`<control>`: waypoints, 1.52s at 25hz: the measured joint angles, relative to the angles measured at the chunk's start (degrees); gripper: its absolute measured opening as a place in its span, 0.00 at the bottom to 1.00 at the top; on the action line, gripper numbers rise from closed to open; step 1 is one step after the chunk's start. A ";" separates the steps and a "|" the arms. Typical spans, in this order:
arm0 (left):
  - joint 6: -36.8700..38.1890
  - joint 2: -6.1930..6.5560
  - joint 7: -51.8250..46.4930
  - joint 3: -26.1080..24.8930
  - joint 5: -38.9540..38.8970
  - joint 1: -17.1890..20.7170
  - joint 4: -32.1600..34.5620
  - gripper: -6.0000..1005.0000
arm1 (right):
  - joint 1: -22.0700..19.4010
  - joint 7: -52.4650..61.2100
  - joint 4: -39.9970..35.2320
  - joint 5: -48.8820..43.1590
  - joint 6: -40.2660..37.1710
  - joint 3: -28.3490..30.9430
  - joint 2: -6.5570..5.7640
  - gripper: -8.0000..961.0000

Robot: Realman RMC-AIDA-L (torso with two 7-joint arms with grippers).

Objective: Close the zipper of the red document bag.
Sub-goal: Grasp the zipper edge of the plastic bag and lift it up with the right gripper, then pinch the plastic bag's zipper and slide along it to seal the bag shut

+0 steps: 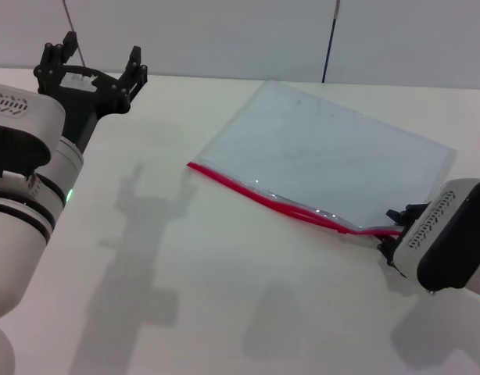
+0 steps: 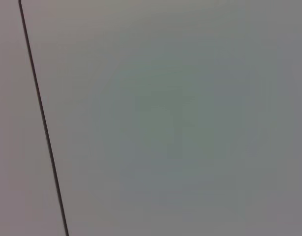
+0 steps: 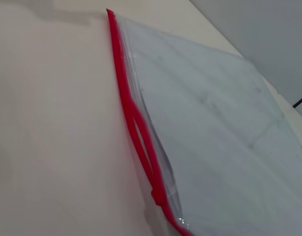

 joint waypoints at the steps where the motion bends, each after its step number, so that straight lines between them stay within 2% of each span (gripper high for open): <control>1: 0.00 0.00 0.00 0.00 0.00 -0.02 0.03 0.87 | 0.38 0.78 0.35 -0.07 -0.06 -0.03 0.00 0.38; 2: 0.00 0.00 0.00 0.00 0.00 -0.02 0.04 0.87 | 0.66 1.08 0.61 -0.07 -0.11 -0.05 0.00 0.34; 12: 0.01 0.00 0.03 -0.03 0.00 0.17 0.15 0.86 | 1.51 3.43 0.79 -0.17 -0.58 0.16 0.03 0.28; 20: 3.04 0.33 0.26 -0.14 -0.03 0.55 2.64 0.86 | 0.56 4.50 -5.98 -0.30 -4.56 1.21 -0.05 0.19; 23: 10.29 0.48 1.91 -1.87 -0.04 0.44 5.39 0.86 | -0.39 4.46 -9.18 -0.30 -6.52 1.67 -0.09 0.16; 25: 19.56 0.28 4.35 -5.03 -0.05 -0.01 7.72 0.86 | -0.78 4.31 -10.32 -0.30 -7.01 1.79 -0.12 0.14; 26: 19.56 0.28 4.35 -5.03 -0.05 -0.01 7.72 0.86 | -0.85 4.26 -10.58 -0.29 -7.03 1.79 -0.15 0.13; 27: 26.74 0.13 5.61 -7.76 0.08 -0.62 9.23 0.86 | -0.92 4.24 -10.80 -0.30 -7.05 1.80 -0.17 0.13; 28: 29.18 0.13 5.79 -8.62 0.21 -0.88 9.65 0.86 | -0.94 4.23 -11.06 -0.30 -7.16 1.80 -0.17 0.12; 31: 43.04 0.22 6.09 -13.83 1.78 -2.96 11.64 0.86 | -0.99 4.22 -12.13 -0.28 -7.75 1.79 -0.17 0.10; 34: 52.35 0.07 5.65 -17.29 5.59 -5.46 12.08 0.86 | -1.00 4.20 -12.67 -0.28 -7.92 1.79 -0.18 0.09; 38: 61.25 0.09 5.34 -19.52 9.98 -8.77 12.11 0.86 | -1.02 4.17 -12.81 -0.27 -7.92 1.76 -0.18 0.06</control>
